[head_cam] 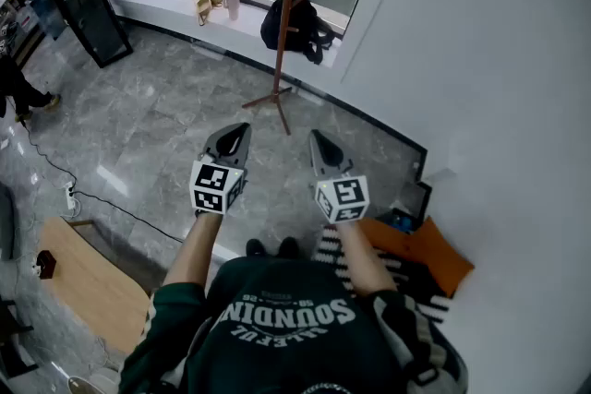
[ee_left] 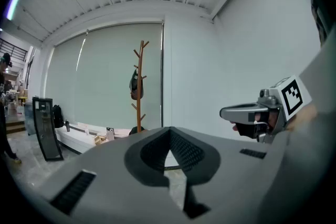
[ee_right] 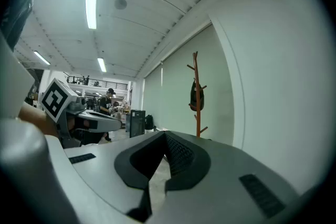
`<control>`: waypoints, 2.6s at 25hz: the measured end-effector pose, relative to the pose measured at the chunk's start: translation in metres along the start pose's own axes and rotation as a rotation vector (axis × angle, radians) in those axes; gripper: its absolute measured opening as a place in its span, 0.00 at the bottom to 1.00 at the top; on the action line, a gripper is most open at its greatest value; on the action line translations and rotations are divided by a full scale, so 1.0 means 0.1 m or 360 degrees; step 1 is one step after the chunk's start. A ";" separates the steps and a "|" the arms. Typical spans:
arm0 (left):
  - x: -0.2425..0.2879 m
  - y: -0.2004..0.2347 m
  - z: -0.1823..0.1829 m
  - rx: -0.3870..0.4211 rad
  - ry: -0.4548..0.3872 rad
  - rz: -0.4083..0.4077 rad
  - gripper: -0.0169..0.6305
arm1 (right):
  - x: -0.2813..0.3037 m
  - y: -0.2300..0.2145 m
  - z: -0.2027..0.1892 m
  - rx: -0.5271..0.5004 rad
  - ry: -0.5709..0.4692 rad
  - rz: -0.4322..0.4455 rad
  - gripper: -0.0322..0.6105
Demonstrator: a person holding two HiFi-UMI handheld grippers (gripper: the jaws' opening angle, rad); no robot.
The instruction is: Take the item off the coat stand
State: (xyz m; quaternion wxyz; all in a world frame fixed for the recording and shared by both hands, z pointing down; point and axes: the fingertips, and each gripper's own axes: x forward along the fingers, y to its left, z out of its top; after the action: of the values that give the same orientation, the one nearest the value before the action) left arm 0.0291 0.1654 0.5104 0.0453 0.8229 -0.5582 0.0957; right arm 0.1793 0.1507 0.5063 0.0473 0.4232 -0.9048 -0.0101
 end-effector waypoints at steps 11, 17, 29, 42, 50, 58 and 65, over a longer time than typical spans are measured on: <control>-0.07 0.03 -0.12 -0.0039 -0.0006 -0.0004 0.03 | 0.01 0.09 -0.08 0.0053 -0.0006 0.0016 0.05; -0.10 0.15 -0.14 -0.0046 -0.0012 -0.0012 0.03 | 0.13 0.17 -0.11 0.0060 0.0019 0.0008 0.05; -0.01 0.50 -0.16 -0.0044 -0.0015 -0.0089 0.03 | 0.46 0.31 -0.09 0.0080 0.0009 -0.0041 0.05; 0.78 1.13 -0.11 -0.0004 0.0008 -0.0116 0.03 | 1.43 -0.04 -0.17 0.0134 -0.0017 -0.0065 0.05; 1.64 1.64 0.10 0.0047 0.0012 -0.0142 0.03 | 2.29 -0.56 -0.18 0.0170 -0.0004 -0.0077 0.05; 2.55 2.13 0.39 0.0027 0.0014 -0.0147 0.03 | 3.21 -1.22 -0.07 0.0169 -0.0002 -0.0081 0.05; 3.22 2.50 0.52 0.0010 0.0039 -0.0132 0.03 | 3.83 -1.70 -0.06 0.0192 0.0018 -0.0092 0.05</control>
State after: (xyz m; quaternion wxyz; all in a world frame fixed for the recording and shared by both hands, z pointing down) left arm -0.0821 -0.2305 0.5187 0.0535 0.8443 -0.5227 0.1055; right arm 0.0659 -0.2519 0.5314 0.0264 0.4511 -0.8909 0.0454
